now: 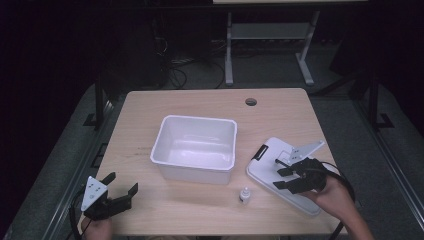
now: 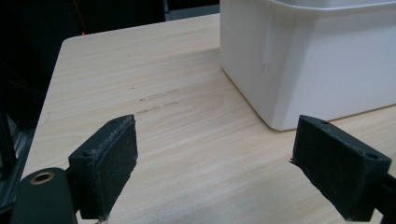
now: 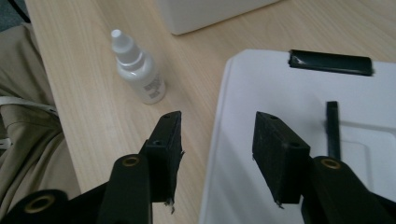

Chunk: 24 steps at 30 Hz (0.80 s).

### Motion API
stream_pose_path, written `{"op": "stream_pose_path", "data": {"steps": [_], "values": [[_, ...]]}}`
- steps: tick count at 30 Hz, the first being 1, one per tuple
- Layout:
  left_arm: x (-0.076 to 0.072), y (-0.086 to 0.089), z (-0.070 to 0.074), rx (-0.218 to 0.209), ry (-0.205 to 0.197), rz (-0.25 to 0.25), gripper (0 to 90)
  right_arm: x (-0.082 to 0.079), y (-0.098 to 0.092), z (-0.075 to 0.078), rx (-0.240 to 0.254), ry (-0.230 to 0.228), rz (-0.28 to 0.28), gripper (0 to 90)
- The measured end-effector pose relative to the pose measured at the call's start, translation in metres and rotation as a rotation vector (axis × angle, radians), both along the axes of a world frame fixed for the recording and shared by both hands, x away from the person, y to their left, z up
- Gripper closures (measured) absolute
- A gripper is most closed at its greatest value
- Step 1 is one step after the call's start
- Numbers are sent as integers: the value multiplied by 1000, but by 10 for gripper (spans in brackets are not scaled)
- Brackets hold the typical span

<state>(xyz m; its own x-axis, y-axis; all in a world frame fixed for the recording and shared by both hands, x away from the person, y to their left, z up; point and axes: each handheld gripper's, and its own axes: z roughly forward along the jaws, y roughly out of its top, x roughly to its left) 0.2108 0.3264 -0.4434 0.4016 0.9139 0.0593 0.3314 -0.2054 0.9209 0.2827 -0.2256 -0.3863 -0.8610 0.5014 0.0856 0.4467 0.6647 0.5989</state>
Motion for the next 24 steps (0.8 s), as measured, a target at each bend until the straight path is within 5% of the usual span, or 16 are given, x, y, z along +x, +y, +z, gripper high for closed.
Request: {"op": "stream_pose_path", "data": {"steps": [24], "values": [[-1, 1, 0, -6, -1, 1, 130, -12, 48, -15, -4, 18, 115, 430]]}}
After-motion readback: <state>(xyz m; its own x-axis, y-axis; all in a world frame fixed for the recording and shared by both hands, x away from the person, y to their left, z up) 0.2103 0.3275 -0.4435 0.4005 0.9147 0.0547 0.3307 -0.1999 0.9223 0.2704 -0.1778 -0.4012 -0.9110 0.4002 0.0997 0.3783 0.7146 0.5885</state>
